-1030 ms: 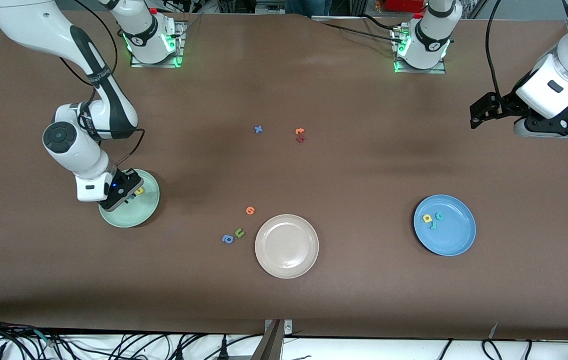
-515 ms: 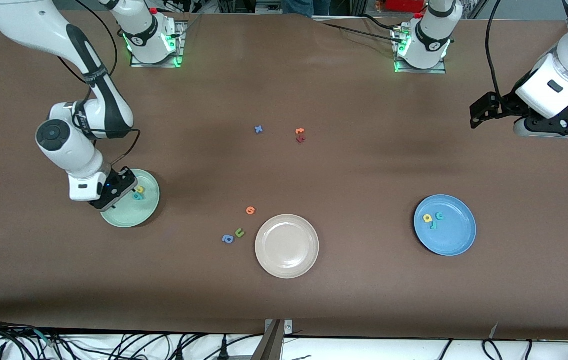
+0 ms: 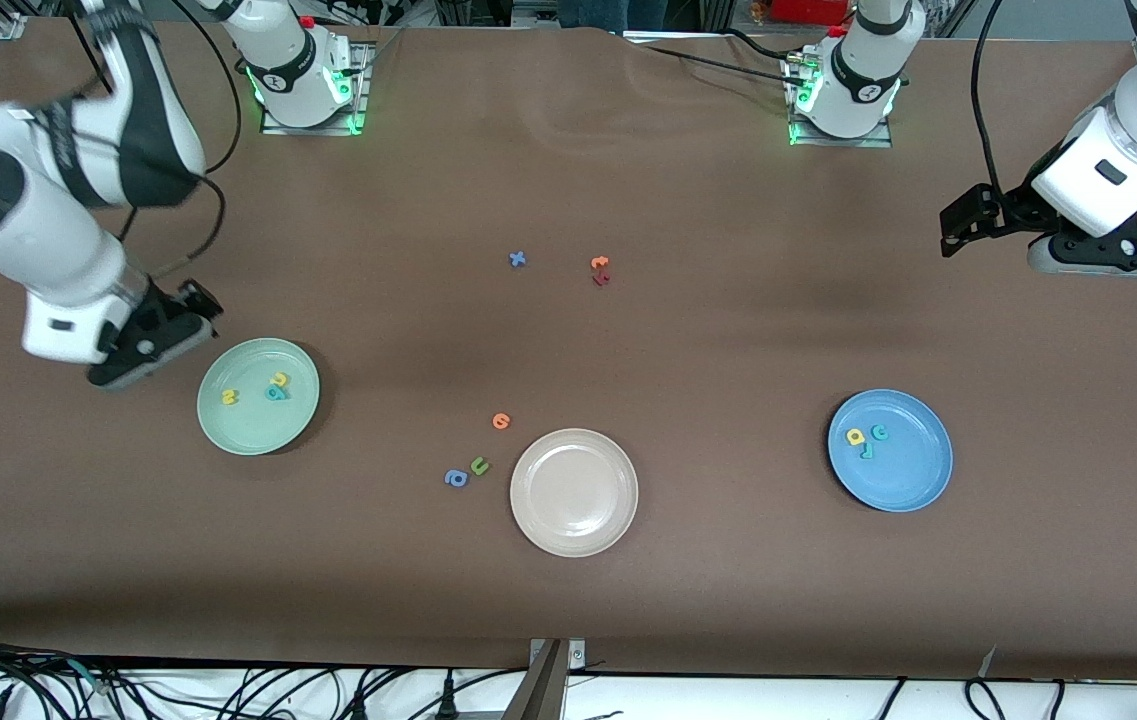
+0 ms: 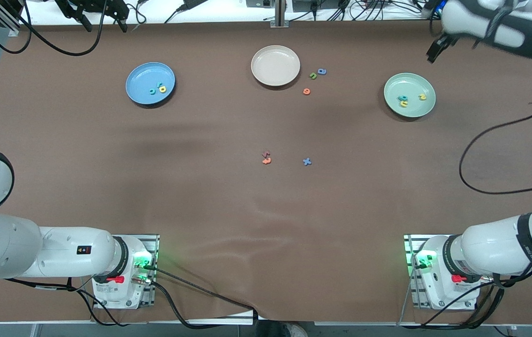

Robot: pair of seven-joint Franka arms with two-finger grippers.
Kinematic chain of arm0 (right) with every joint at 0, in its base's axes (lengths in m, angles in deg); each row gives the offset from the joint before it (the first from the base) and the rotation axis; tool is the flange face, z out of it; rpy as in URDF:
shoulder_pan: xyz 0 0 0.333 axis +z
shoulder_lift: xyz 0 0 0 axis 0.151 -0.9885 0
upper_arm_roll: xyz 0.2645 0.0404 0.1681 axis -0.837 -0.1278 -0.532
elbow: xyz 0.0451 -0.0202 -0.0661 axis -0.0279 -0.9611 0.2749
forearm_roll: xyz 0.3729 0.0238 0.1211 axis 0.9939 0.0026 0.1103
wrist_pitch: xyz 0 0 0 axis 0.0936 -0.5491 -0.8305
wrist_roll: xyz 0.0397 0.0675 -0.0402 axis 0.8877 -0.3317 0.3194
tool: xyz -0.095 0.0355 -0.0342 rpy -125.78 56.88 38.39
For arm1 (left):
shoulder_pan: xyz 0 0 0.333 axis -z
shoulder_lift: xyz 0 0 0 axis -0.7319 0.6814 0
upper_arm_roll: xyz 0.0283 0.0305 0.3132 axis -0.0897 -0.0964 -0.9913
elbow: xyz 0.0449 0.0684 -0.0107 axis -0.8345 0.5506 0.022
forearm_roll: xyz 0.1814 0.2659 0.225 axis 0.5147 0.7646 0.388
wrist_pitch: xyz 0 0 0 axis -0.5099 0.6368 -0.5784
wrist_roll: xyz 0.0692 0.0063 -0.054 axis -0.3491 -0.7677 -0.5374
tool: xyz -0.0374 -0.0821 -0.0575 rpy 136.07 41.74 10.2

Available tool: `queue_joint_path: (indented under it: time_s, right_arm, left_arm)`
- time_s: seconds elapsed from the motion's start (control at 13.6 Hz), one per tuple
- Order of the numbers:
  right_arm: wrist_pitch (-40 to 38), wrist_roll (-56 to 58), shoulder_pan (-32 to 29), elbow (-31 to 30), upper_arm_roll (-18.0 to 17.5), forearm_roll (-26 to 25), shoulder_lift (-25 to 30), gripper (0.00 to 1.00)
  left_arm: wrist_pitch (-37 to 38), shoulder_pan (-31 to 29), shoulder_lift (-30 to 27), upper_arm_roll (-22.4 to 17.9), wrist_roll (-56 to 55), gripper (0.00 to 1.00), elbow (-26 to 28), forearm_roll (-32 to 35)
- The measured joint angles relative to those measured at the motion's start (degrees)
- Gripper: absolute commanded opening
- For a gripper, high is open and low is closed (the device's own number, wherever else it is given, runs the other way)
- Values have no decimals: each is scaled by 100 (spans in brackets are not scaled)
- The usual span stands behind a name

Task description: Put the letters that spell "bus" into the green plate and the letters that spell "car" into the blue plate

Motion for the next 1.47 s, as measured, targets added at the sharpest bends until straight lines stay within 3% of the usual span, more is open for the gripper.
queue_joint_path:
  time_s: [0.29,0.59,1.03,1.47]
  right_arm:
    - [-1798,-601,-6,1057,-9,364,242,100]
    - [-2666,-1677,-11,1462,114,961,341,100]
    - [-2769,-1910,-7,1473,113,978,315,100]
    - [-2127,-2070,-15,1473,240,929,333,100]
  left_arm:
    - [0,0,-1,1,0,100,0,0]
    - [0,0,-2,7,0,100,0,0]
    - [0,0,-2,8,0,100,0,0]
    - [0,0,-2,9,0,100,0,0]
